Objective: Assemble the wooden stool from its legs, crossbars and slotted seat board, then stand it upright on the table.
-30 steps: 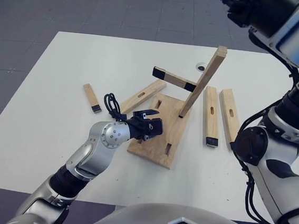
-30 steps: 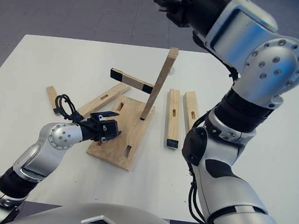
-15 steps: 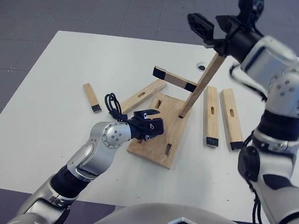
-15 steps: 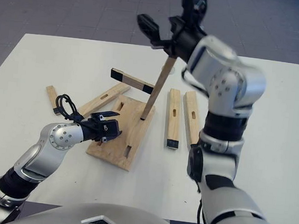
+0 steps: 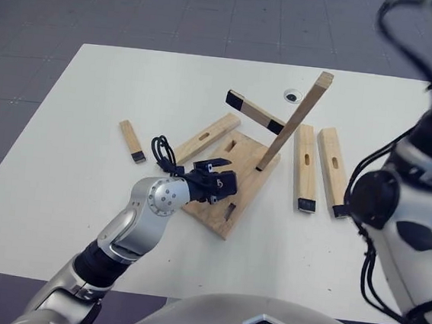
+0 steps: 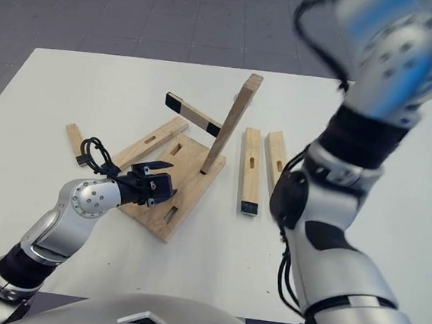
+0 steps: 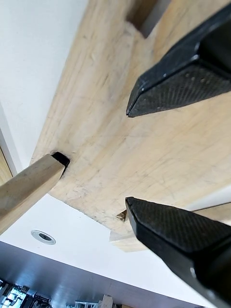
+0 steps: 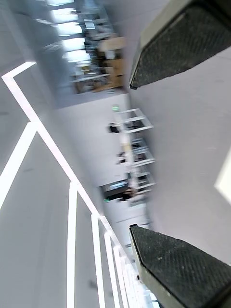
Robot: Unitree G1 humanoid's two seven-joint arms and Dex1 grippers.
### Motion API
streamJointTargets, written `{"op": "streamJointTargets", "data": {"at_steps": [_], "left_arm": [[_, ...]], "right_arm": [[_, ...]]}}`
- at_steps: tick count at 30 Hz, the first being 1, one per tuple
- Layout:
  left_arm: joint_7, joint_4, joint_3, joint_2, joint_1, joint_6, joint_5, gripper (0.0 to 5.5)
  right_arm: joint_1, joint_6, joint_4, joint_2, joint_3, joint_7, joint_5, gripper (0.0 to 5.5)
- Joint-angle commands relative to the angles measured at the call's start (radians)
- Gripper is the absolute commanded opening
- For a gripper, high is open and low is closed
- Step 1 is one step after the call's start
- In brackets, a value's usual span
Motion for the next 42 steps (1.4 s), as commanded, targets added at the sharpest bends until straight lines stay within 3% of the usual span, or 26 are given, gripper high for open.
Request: {"op": "streamJointTargets", "data": {"at_steps": [1, 6, 11, 16, 19, 22, 27, 34, 42], "left_arm": [[-0.012, 0.059, 0.128, 0.115, 0.029, -0.02, -0.028, 3.09], [-0.011, 0.16, 0.261, 0.236, 0.049, -0.102, -0.062, 3.09], [-0.018, 0.106, 0.193, 0.21, 0.125, -0.122, -0.053, 3.09], [-0.01, 0.049, 0.131, 0.205, 0.235, -0.127, -0.025, 3.09], [0.007, 0.022, 0.123, 0.184, 0.261, -0.102, -0.019, 3.09], [0.019, 0.009, 0.13, 0.162, 0.249, -0.073, -0.021, 3.09], [0.032, 0.0, 0.154, 0.146, 0.238, -0.038, -0.022, 3.09], [0.042, -0.003, 0.145, 0.126, 0.227, -0.024, -0.015, 3.09], [0.03, -0.04, 0.147, 0.115, 0.175, 0.002, -0.012, 3.09]], "right_arm": [[0.075, -0.007, 0.028, -0.054, 0.002, 0.0, -0.034, 5.2], [0.154, -0.006, -0.03, -0.071, -0.037, -0.047, -0.025, 5.2], [0.152, -0.02, -0.049, -0.115, -0.067, -0.079, -0.032, 5.2], [0.173, 0.0, -0.051, -0.249, -0.061, -0.08, -0.089, 5.2], [0.374, 0.121, -0.137, -0.372, 0.037, -0.019, -0.14, 5.2], [0.658, 0.256, -0.263, -0.41, 0.131, 0.052, -0.119, 5.2], [1.04, 0.417, -0.489, -0.38, 0.136, 0.07, -0.081, 5.2], [1.185, 0.433, -0.551, -0.322, 0.181, 0.05, -0.127, 5.2], [1.338, 0.253, -0.37, -0.307, 0.268, 0.076, -0.27, 5.2]]}}
